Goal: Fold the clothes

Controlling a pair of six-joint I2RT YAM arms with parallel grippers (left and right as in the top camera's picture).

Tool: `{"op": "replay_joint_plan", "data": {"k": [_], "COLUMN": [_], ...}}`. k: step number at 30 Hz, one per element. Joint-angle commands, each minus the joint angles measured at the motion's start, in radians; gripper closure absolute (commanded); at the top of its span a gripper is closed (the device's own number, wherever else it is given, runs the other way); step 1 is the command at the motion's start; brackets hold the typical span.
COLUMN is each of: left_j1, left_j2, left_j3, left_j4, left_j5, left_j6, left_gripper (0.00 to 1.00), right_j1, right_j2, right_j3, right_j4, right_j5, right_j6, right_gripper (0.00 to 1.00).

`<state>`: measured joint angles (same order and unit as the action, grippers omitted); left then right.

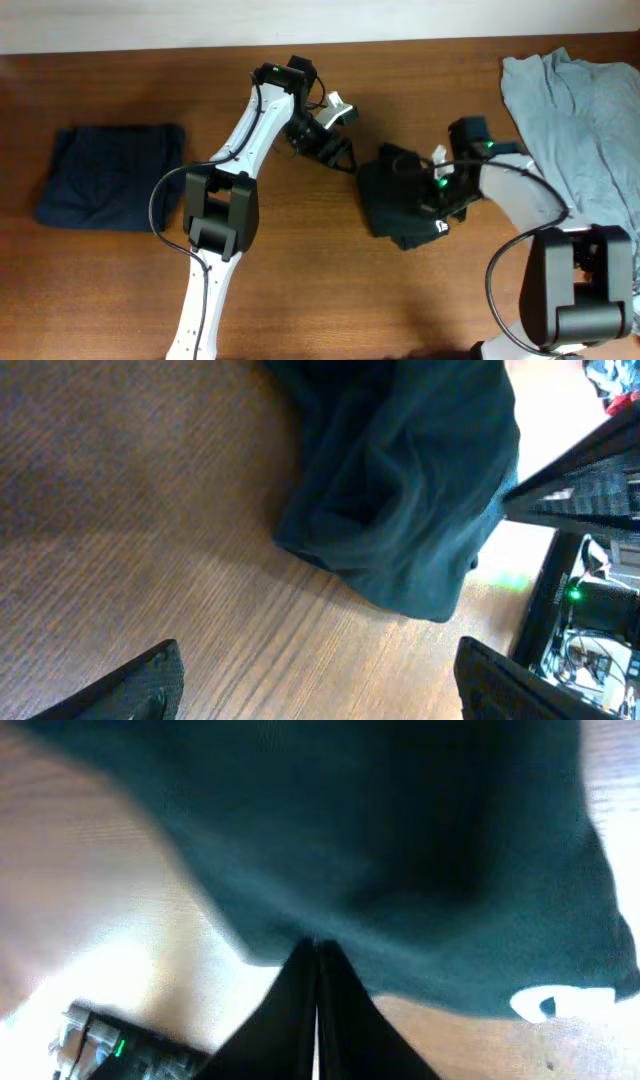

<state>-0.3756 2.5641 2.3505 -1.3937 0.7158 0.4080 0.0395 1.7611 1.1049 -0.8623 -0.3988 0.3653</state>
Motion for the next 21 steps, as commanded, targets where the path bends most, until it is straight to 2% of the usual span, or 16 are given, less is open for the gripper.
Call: {"op": "replay_joint_plan", "data": {"k": [1, 7, 9, 13, 16, 20, 21], "left_j1": [0.006, 0.008, 0.008, 0.01, 0.012, 0.012, 0.01], "left_j2": [0.0, 0.0, 0.0, 0.0, 0.0, 0.0, 0.0], "left_j3": [0.005, 0.007, 0.007, 0.008, 0.012, 0.024, 0.024], "left_j4": [-0.014, -0.025, -0.03, -0.039, -0.034, -0.03, -0.026], "left_j5": [0.018, 0.018, 0.018, 0.018, 0.018, 0.032, 0.065], "left_j6": [0.036, 0.036, 0.036, 0.036, 0.036, 0.036, 0.035], "left_gripper": [0.14, 0.14, 0.14, 0.14, 0.14, 0.13, 0.05], "right_j1": [0.006, -0.014, -0.014, -0.025, -0.055, -0.069, -0.068], "right_j2": [0.003, 0.003, 0.003, 0.003, 0.003, 0.003, 0.003], "right_j3": [-0.099, -0.243, -0.254, -0.25, -0.23, -0.188, -0.177], "right_j4": [0.069, 0.241, 0.254, 0.214, 0.219, 0.312, 0.351], "right_j5": [0.135, 0.174, 0.206, 0.489, 0.582, 0.667, 0.673], "right_j6": [0.19, 0.359, 0.358, 0.27, 0.198, 0.048, -0.005], "right_gripper": [0.96, 0.96, 0.96, 0.96, 0.96, 0.96, 0.95]}}
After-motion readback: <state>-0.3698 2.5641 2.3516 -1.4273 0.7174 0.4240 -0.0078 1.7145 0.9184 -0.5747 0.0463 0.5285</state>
